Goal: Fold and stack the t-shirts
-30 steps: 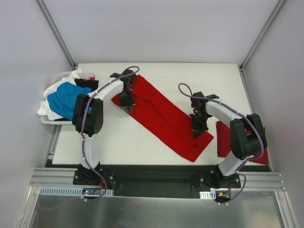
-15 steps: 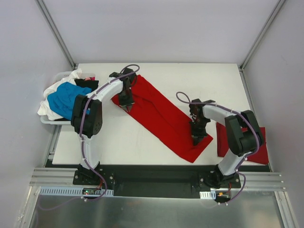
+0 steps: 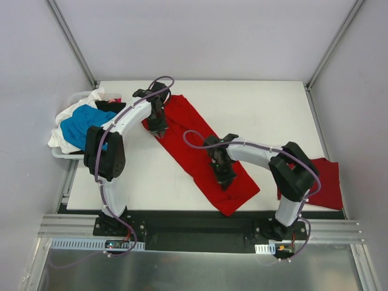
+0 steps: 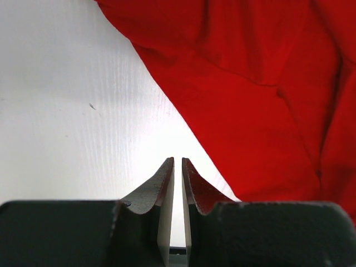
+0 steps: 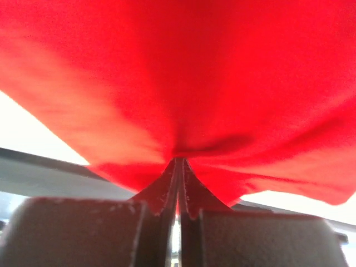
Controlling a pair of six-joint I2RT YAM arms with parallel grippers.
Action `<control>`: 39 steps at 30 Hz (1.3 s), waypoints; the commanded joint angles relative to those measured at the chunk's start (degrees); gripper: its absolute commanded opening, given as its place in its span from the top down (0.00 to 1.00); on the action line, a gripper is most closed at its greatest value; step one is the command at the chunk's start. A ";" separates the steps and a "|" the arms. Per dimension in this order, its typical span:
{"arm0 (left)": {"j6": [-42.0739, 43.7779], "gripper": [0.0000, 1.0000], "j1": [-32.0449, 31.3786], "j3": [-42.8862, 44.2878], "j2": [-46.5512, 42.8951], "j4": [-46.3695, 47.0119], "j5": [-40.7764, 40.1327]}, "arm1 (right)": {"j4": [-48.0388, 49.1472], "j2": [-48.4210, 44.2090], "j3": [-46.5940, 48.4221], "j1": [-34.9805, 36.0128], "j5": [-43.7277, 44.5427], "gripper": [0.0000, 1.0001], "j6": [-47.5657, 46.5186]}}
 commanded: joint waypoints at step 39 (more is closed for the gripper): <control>-0.23 1.00 3.26 15.72 17.27 -3.82 7.02 | -8.04 -5.40 10.90 -14.46 -2.77 0.99 -2.14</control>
